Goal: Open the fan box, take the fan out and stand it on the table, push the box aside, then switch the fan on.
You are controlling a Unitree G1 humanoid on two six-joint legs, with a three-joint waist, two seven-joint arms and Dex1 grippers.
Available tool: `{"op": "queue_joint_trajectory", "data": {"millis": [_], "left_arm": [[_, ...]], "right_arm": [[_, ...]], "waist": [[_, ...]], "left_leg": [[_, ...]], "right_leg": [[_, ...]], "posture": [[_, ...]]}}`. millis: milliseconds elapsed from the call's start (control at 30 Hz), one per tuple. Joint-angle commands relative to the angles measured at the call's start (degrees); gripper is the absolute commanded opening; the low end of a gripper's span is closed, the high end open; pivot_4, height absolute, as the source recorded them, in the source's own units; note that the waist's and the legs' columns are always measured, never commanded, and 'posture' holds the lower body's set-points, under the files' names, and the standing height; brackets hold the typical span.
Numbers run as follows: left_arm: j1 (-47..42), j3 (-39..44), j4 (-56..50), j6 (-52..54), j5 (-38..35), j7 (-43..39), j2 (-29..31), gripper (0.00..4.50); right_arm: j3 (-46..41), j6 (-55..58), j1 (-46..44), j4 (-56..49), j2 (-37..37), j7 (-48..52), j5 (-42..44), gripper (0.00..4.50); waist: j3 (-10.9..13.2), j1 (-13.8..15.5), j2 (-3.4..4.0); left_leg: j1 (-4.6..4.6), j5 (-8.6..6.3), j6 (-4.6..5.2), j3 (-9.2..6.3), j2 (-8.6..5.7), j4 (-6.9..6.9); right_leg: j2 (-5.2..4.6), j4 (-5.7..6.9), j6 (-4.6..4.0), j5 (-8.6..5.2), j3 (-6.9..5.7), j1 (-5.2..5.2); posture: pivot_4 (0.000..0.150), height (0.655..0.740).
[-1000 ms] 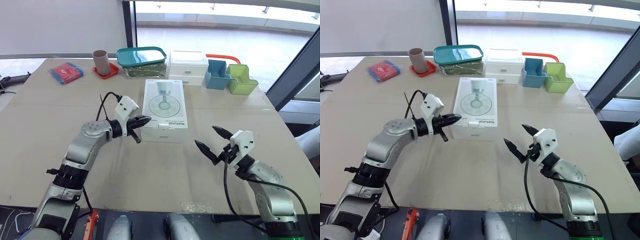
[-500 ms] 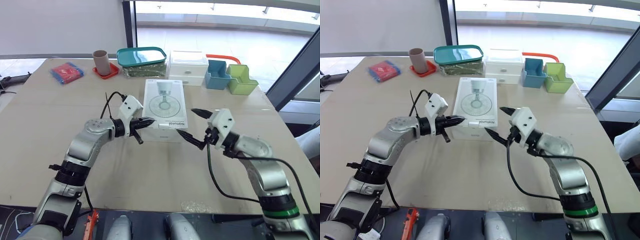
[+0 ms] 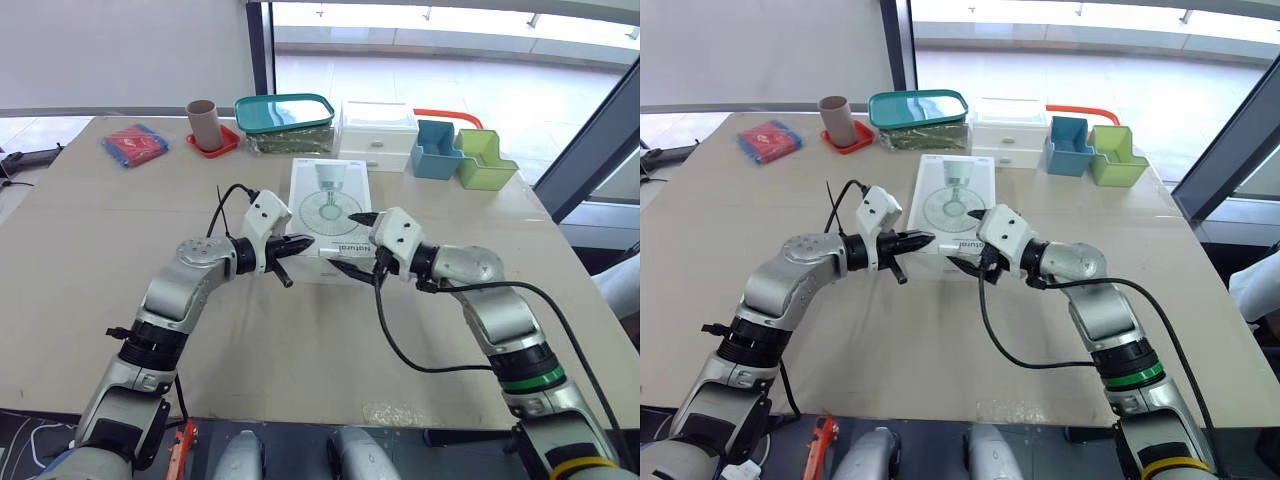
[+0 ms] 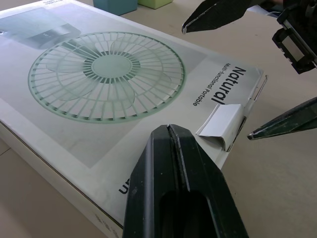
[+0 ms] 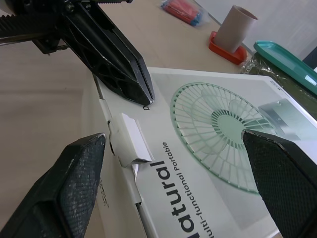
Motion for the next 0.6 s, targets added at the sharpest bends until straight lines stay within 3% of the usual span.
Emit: {"op": "queue_joint_trajectory", "data": {"millis": [33, 600], "left_arm": [[1.22, -1.24, -0.74, 0.92, 0.75, 0.24, -0.27, 0.04], [2.36, -2.06, -2.15, 1.33, 0.53, 0.41, -1.02, 0.04]], "right_arm": [[-0.02, -1.46, -2.24, 0.72, 0.62, 0.05, -0.9, 4.5], [-2.86, -6.39, -6.04, 5.56, 1.04, -4.23, -4.61, 4.5]], "waist": [[0.0, 0.0, 0.0], [0.0, -0.01, 0.0]], "left_leg": [[0.0, 0.0, 0.0, 0.0, 0.0, 0.0], [0.01, 0.02, -0.02, 0.0, 0.0, 0.0]], "right_leg": [[0.0, 0.0, 0.0, 0.0, 0.0, 0.0], [0.0, 0.0, 0.0, 0.05, 0.0, 0.0]], "posture": [[0.15, 0.74], [0.15, 0.74]]}}
